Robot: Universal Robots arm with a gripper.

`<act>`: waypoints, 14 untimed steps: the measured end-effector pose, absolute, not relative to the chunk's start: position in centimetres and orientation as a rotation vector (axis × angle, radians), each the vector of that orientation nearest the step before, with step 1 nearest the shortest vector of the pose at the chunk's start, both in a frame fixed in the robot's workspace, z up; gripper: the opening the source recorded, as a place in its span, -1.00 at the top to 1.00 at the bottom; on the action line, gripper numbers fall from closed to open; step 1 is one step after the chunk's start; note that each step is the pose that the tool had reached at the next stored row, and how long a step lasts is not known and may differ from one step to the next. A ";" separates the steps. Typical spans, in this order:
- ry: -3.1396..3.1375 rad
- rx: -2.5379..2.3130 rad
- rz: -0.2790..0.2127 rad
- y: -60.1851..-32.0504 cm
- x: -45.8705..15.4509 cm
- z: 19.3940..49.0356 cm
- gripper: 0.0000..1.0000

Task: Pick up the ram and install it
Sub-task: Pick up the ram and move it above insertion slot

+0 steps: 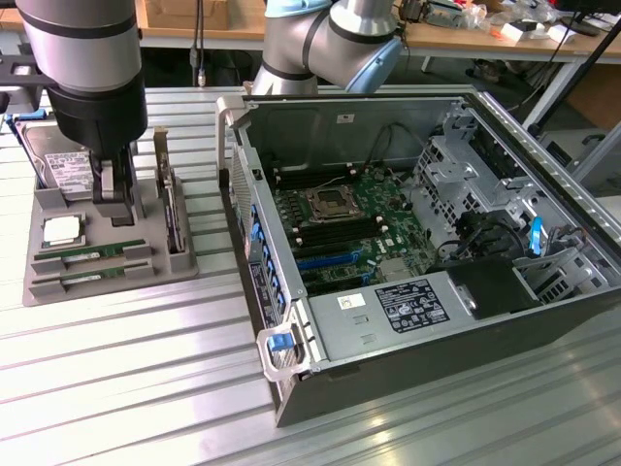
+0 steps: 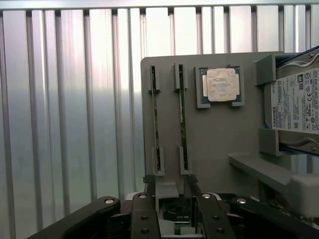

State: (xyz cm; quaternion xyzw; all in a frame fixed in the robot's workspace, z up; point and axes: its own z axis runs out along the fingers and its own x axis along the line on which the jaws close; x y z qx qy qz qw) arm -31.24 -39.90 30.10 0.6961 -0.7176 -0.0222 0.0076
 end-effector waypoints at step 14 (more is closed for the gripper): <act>-2.243 2.177 -0.069 -39.9 -32.5 29.5 0.27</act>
